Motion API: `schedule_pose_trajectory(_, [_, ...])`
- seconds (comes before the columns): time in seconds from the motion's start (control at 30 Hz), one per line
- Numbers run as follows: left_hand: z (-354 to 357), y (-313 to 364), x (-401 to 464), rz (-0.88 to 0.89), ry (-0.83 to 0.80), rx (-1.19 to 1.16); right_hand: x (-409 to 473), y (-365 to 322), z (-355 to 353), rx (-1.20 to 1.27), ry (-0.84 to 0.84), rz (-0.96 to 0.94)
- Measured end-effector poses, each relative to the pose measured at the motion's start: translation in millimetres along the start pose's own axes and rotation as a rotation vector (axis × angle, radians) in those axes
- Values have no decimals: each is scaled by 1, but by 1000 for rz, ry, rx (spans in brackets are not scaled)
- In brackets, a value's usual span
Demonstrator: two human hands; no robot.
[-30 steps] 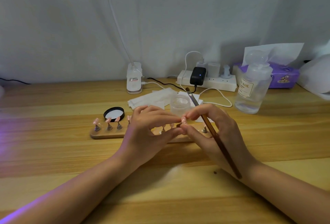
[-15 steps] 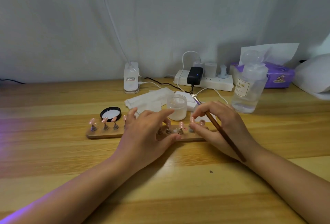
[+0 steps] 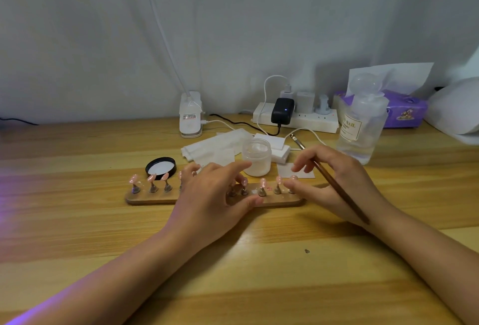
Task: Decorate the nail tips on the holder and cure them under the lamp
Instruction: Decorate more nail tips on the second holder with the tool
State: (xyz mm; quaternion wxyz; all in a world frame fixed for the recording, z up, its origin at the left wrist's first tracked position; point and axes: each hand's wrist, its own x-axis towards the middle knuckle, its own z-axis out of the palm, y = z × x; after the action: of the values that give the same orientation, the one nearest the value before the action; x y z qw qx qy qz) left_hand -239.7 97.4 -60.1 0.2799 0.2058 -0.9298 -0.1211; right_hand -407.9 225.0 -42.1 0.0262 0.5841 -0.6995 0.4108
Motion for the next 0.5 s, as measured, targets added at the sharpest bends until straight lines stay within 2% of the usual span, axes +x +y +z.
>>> schedule_pose_trajectory(0.5, [-2,3,-1,11,5,-7,-1,9,-2,143,-41,10])
